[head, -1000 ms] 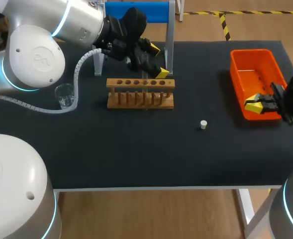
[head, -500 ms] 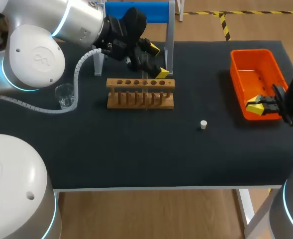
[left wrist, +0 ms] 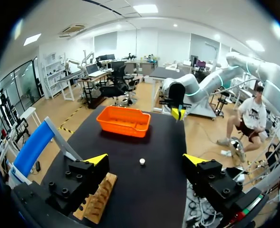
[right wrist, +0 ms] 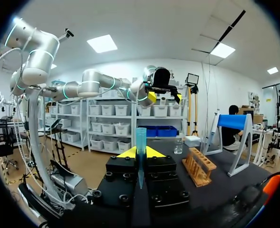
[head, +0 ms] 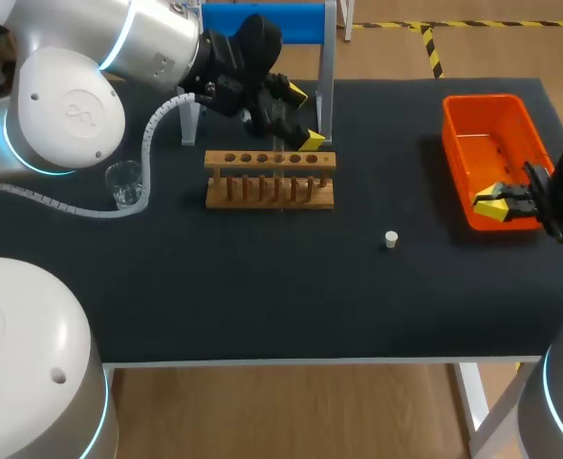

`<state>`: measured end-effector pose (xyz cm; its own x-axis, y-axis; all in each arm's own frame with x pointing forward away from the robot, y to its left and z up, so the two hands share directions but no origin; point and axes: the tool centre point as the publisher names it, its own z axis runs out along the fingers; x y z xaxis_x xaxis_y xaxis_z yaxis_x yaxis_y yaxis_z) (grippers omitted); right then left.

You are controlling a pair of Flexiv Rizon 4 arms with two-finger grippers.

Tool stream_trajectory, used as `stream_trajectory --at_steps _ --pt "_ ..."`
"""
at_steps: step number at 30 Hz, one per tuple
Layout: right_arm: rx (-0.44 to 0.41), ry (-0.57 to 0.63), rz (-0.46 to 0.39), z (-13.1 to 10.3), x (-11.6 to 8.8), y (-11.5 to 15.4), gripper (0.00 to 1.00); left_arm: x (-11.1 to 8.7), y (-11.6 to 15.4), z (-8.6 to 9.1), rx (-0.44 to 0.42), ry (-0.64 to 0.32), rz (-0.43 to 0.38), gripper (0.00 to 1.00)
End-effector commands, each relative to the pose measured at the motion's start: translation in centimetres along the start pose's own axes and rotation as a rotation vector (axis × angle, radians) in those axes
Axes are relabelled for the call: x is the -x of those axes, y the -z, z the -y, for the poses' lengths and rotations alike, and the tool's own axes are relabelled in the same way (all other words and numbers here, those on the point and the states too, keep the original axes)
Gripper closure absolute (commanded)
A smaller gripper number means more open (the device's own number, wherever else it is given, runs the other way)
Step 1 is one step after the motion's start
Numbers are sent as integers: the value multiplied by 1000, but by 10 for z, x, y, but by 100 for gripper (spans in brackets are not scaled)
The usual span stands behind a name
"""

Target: Invert the test tube, pick up the pipette, mount the tip to pipette, aspirate from beaker and dispense into the tube, eject the tip, return the pipette, and cap with the stopper.

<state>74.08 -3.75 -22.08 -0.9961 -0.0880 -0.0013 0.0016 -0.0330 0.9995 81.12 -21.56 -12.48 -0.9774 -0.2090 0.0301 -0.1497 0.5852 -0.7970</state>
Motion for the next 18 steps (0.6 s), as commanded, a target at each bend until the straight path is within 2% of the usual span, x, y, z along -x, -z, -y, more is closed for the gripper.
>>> stream_trajectory --at_steps 1,3,9,18 --pt "-1 1 0 0 0 0 100 0 0 1 4 2 -1 0" --pt "-1 1 0 0 0 0 100 0 0 1 4 2 -1 0" --pt "-1 1 0 0 0 0 100 28 23 -22 37 38 47 0" --pt "-1 1 0 0 0 0 100 63 58 -45 86 94 122 0"
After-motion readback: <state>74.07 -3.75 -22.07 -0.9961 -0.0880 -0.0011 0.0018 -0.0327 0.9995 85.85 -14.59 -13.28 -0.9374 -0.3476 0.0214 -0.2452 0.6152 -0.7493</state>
